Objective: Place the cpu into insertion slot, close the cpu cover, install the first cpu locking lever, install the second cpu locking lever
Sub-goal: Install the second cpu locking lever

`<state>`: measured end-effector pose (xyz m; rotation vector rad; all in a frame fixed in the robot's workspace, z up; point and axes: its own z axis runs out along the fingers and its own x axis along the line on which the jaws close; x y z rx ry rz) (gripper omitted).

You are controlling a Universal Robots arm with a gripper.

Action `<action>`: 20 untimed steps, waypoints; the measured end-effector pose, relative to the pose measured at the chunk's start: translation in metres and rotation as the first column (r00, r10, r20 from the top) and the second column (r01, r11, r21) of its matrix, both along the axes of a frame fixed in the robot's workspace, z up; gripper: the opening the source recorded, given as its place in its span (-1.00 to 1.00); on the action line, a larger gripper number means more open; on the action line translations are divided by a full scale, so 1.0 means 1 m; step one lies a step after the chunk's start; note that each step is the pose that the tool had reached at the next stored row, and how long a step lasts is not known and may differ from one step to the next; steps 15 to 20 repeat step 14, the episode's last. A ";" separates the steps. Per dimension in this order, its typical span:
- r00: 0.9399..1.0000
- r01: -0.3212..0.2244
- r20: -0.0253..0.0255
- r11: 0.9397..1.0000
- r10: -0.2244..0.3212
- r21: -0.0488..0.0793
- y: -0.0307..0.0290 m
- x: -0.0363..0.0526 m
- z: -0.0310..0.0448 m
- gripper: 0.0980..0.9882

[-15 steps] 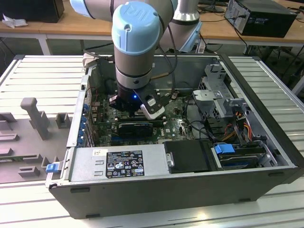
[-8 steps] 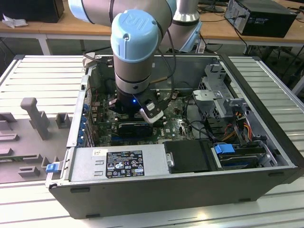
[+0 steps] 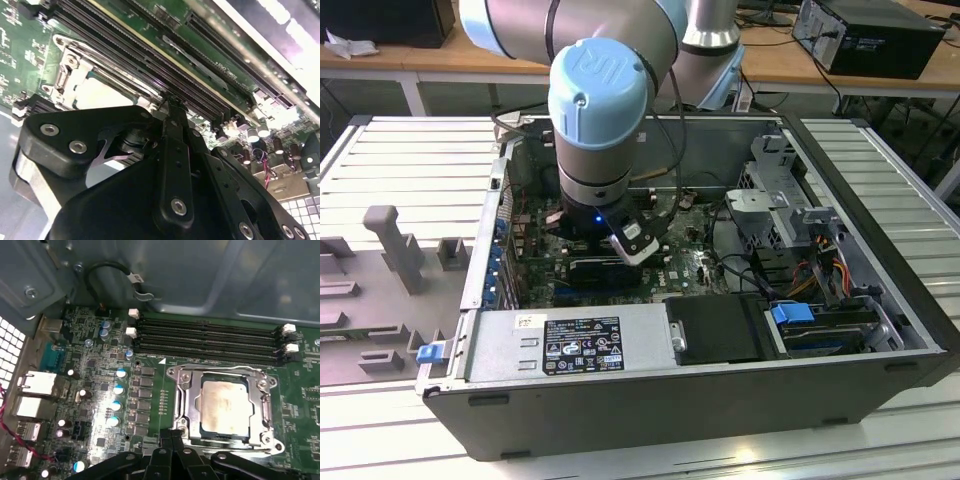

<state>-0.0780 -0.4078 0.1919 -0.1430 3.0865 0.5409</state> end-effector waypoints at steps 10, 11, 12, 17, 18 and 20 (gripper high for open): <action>1.000 0.000 0.000 1.000 0.000 0.001 0.0001 -0.0012 0.0156 -0.98; 1.000 0.000 0.000 1.000 0.000 0.001 0.0001 -0.0013 0.0173 -0.98; 1.000 0.000 0.000 1.000 0.000 0.001 0.0001 -0.0012 0.0174 -0.98; 1.000 0.000 0.000 1.000 0.000 0.001 0.0001 -0.0012 0.0174 -0.98; 1.000 0.000 0.000 1.000 0.000 0.001 0.0001 -0.0012 0.0174 -0.98; 1.000 0.000 0.000 1.000 0.000 0.001 0.0001 -0.0012 0.0174 -0.98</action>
